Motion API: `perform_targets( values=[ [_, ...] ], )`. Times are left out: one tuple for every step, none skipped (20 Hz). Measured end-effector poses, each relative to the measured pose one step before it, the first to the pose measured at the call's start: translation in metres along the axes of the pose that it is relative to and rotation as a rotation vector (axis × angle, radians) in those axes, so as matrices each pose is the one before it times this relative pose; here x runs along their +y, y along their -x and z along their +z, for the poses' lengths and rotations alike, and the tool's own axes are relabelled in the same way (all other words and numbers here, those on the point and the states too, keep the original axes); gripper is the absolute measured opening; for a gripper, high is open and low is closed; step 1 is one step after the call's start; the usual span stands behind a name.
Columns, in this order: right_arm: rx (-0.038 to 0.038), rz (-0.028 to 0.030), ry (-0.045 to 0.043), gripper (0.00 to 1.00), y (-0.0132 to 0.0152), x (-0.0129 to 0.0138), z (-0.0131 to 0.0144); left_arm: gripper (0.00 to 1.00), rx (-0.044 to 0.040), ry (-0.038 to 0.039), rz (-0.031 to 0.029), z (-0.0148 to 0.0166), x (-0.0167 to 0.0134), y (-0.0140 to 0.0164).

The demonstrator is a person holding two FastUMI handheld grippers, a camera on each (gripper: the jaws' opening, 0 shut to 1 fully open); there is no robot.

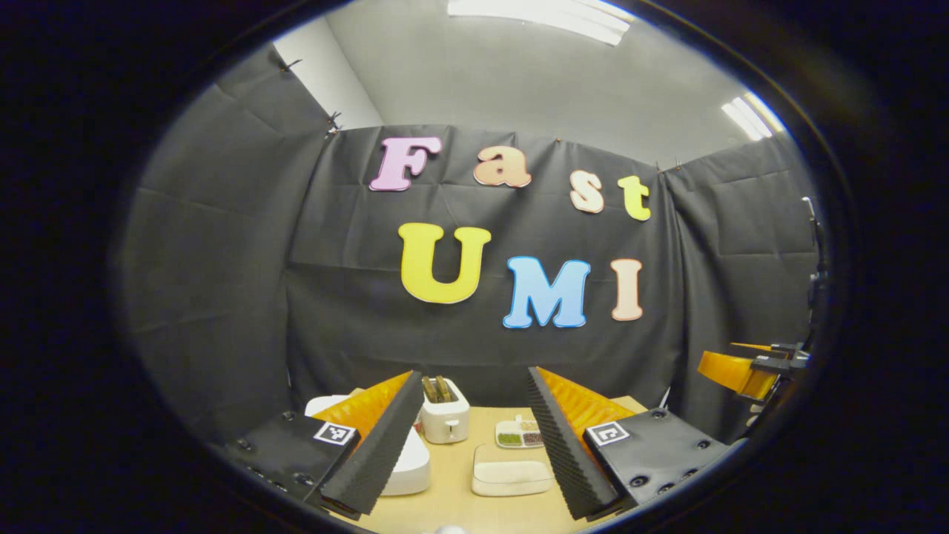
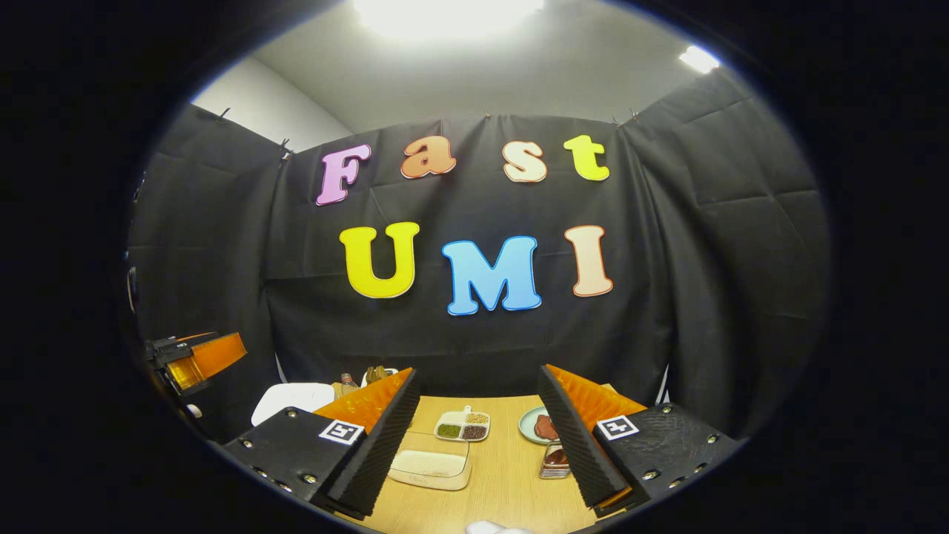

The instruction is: Close the left gripper, press the button to open the rice cooker; take a wooden spoon from the chopstick holder with the right hand, scoop a spoonful of rice and pour it into the rice cooker, then put the wooden spoon back into the chopstick holder.

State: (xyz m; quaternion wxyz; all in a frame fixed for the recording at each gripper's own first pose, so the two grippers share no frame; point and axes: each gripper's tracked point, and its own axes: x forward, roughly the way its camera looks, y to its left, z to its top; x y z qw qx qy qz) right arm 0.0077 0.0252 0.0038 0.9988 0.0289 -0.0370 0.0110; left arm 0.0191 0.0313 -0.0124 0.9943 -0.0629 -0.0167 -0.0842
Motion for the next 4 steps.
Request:
perform_targets(
  values=[
    [-0.00064,-0.00419,-0.00402,0.98,0.0009,0.00017,-0.00036,0.95,-0.00524,0.00136,-0.00041,0.00099,0.00043,-0.00029],
    [-0.00283,-0.00211,-0.00244,0.98,0.00066,0.00025,0.00128,0.96,-0.00504,0.00318,-0.00314,0.00165,-0.00013,0.00102],
    [-0.00365,-0.00461,0.00473,0.98,-0.00039,-0.00004,0.00033,0.97,-0.0043,0.00358,0.00064,0.00077,0.00096,0.00047],
    [0.00087,-0.0005,0.00288,0.98,0.00057,0.00044,0.00045,0.94,0.00381,-0.00111,0.00392,-0.00069,0.00114,0.00086]
  ],
)
